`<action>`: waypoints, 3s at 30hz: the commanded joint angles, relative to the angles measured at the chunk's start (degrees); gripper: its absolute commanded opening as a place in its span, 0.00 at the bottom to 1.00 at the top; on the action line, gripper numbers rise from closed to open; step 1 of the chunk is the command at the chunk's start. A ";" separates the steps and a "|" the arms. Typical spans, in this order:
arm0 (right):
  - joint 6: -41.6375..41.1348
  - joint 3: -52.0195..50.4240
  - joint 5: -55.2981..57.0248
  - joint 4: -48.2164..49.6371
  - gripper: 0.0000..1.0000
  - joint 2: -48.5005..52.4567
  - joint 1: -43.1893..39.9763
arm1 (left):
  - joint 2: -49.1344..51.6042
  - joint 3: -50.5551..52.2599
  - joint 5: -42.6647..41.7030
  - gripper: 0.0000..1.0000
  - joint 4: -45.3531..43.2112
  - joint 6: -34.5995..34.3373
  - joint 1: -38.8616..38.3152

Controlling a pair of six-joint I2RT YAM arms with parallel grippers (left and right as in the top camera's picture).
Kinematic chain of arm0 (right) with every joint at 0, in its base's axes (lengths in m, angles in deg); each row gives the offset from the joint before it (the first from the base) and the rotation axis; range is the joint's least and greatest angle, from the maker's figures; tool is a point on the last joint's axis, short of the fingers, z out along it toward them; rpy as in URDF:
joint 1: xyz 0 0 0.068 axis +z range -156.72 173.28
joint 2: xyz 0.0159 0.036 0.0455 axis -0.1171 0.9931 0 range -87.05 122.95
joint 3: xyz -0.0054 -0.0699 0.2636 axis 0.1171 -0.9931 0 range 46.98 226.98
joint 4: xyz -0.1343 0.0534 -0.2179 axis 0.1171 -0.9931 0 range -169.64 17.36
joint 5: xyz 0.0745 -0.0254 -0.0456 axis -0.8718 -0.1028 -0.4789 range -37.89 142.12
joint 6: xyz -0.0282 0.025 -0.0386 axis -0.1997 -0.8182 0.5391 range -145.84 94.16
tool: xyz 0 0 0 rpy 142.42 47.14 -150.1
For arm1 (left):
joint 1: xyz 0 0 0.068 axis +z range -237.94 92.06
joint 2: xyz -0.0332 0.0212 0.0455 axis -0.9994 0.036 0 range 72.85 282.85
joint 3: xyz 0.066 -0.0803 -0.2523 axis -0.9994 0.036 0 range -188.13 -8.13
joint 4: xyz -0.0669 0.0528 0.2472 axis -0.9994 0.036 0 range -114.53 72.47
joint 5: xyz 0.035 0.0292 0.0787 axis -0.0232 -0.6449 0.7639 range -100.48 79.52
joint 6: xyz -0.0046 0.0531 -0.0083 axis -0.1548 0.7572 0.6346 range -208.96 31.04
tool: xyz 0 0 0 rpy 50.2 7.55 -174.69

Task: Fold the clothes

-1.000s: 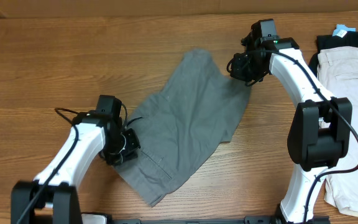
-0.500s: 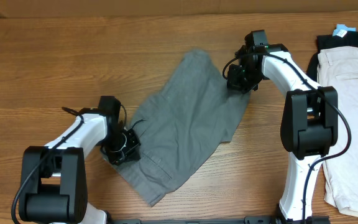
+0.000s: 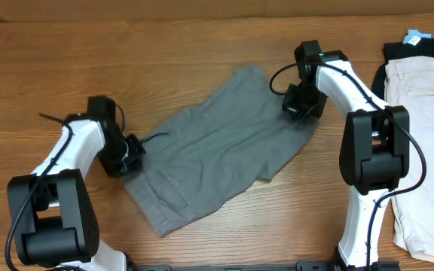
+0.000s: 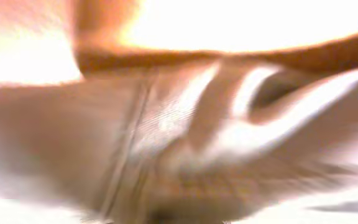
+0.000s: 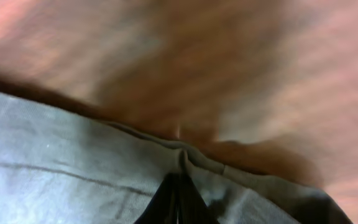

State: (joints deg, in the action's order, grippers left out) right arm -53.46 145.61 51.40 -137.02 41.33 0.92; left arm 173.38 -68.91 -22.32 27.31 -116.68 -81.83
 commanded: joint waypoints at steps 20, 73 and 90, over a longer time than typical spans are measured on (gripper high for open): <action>11.10 -0.85 -2.80 -2.34 0.92 -24.41 4.31 | 0.42 -30.40 -6.88 0.18 25.51 8.48 -5.86; -7.04 -1.11 5.68 -3.89 0.04 -0.50 4.96 | 0.44 6.69 3.41 0.17 -20.98 2.51 6.99; 10.64 -1.11 -14.12 5.73 0.08 -14.71 11.32 | 0.44 -20.48 1.79 0.17 6.51 10.97 8.37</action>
State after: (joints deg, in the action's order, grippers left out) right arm -51.40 144.14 50.12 -132.98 28.39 12.30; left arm 173.86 -88.23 -16.72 31.83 -107.26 -72.34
